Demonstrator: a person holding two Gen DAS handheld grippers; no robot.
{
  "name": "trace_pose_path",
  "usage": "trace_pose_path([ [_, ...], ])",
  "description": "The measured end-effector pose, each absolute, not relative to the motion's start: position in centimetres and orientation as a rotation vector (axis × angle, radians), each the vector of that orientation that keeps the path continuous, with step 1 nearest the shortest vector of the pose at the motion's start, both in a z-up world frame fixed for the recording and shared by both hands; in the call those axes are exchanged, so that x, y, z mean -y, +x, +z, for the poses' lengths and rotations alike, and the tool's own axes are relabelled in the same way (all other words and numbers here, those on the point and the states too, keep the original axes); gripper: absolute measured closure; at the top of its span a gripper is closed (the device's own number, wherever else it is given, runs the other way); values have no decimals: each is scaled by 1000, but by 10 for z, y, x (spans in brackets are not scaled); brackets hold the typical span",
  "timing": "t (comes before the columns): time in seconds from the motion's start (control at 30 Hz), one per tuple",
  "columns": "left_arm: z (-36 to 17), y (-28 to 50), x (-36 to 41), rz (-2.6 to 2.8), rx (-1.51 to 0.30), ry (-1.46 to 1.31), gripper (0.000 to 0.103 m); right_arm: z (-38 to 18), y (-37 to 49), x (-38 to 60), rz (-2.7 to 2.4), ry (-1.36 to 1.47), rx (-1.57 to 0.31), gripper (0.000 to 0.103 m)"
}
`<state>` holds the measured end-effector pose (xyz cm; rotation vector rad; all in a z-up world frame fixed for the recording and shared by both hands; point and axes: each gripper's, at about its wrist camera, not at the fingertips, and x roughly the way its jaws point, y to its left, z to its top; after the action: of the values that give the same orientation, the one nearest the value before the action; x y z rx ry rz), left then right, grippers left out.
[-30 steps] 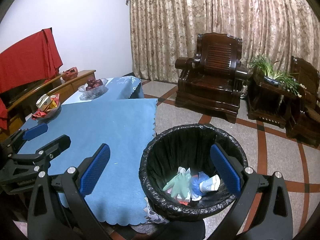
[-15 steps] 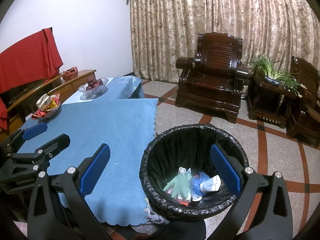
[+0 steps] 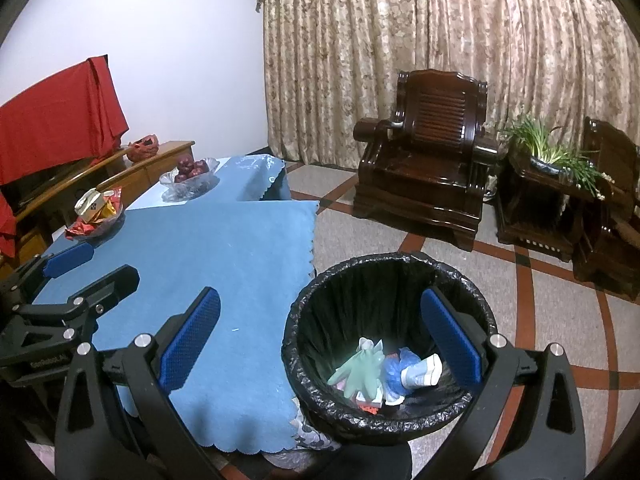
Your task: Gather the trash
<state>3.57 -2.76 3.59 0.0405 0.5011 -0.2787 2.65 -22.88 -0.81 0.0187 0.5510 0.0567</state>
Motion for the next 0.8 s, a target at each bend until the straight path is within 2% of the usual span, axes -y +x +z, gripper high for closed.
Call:
trace_pose_path([
  [0.8,55,42,18,-264,-496,32,8,4,28,225,63,12,-550,5],
])
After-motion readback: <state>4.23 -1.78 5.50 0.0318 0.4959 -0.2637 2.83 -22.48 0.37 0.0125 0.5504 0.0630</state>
